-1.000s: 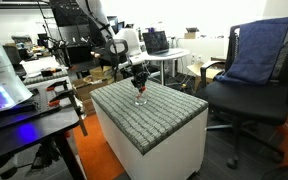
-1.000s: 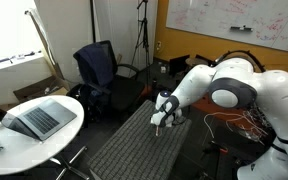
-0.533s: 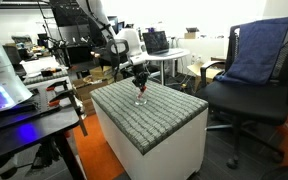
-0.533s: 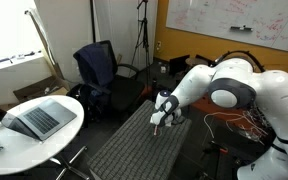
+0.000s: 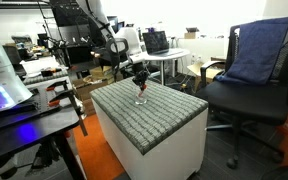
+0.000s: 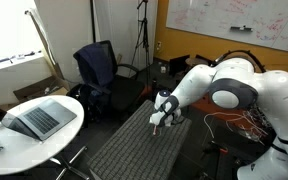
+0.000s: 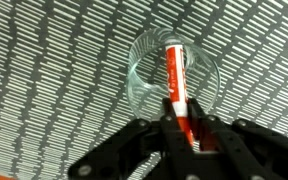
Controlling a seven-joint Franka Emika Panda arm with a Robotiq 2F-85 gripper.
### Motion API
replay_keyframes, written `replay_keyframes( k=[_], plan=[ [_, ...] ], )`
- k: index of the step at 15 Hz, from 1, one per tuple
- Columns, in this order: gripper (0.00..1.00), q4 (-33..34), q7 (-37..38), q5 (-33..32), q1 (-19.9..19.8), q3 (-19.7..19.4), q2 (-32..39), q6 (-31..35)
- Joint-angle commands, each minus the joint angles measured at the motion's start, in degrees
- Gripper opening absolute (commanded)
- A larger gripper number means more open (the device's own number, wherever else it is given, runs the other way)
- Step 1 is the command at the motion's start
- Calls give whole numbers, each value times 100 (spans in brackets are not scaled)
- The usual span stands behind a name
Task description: Take the marker from the cup and put it on the table
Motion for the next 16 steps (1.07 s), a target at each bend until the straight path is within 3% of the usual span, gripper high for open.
replay_keyframes(
  k=[1,10,16],
  plan=[
    [5,-509,163,-110,228,-176,-482,188],
    [5,-1434,216,-140,755,-757,-1356,670],
    [5,-1798,182,-6,696,-901,-1841,1120]
  ],
)
